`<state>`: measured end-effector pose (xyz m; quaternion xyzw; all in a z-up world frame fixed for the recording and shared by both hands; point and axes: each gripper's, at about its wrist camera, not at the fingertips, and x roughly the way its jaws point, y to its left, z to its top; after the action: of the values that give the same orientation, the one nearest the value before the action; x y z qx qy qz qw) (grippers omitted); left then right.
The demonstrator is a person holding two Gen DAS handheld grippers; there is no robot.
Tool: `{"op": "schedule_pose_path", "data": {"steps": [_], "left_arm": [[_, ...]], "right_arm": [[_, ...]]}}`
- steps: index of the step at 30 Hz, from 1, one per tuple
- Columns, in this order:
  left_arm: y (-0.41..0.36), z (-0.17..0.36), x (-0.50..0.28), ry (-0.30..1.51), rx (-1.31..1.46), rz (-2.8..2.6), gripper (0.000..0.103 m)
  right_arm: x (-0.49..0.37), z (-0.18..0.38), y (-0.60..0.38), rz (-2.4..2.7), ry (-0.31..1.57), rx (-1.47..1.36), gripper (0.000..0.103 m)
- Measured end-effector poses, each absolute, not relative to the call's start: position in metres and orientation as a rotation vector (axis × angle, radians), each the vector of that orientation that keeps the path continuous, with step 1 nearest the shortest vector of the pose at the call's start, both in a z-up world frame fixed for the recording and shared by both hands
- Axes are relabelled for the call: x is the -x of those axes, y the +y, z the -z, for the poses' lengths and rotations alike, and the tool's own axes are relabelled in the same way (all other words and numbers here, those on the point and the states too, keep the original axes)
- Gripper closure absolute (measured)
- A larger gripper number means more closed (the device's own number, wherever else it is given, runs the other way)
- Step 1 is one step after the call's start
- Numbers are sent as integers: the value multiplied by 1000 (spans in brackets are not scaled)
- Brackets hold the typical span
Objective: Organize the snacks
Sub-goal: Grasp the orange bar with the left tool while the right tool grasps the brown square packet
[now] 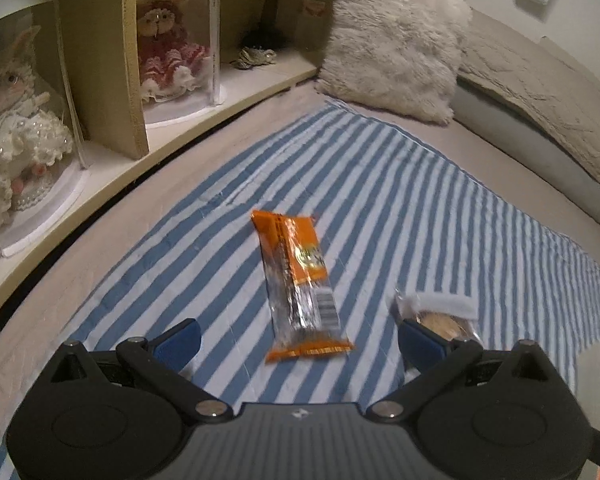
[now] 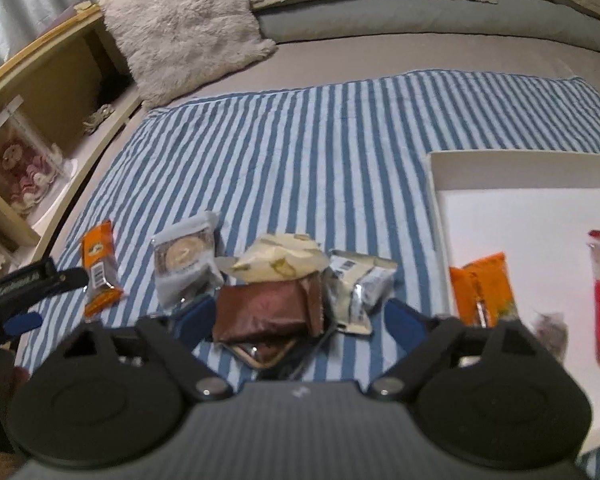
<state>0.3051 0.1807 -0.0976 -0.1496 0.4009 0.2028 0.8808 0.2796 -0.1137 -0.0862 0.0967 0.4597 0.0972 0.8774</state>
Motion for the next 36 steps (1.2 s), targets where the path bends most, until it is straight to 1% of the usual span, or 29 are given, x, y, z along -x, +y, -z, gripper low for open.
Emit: {"op": "schedule_pose_path", "data": {"steps": [5,8,10,13,16,18,19,20,21,22,24,25,26,27,29,36], "left_arm": [[188,104,-318,828,268,-455,0],[189,111,-325,840,252,-455,2],[187,114,-329,842,241,-442,5],[184,120,-337,860,208,-426,6],[183,125,-341,880,186,-431,11],[185,129,-343,892,192,-436,15],[186,130,-343,898,194,-439,17],[187,132,-344,906,191,-442,22],[188,133,-345,914,187,-442,24],[188,133,-345,915,188,-434,25],[188,132,-346,916,190,-412,37],[187,131,-346,917,190,-402,41],[185,129,-346,920,188,-388,48],[184,128,-346,924,184,-378,54],[181,125,-345,937,173,-365,59],[170,118,-325,1016,88,-299,61]], "right_arm": [[-294,93,-110,-213,981,-238,27],[-303,99,-109,-212,1000,-252,30],[-307,104,-109,-214,1009,-250,31],[-313,112,-109,-220,1040,-274,38],[-316,119,-109,-217,1075,-267,47],[-317,122,-107,-223,1092,-257,62],[-317,121,-107,-232,1094,-262,65],[-316,120,-105,-236,1095,-254,73],[-316,119,-104,-238,1096,-240,84],[-315,117,-104,-243,1095,-232,87],[-313,116,-103,-261,1092,-215,95],[-312,115,-102,-266,1088,-204,97],[-311,113,-102,-270,1085,-194,102],[-310,112,-103,-274,1084,-191,103],[-306,110,-105,-288,1087,-190,103],[-283,97,-112,-333,1080,-150,103]]}}
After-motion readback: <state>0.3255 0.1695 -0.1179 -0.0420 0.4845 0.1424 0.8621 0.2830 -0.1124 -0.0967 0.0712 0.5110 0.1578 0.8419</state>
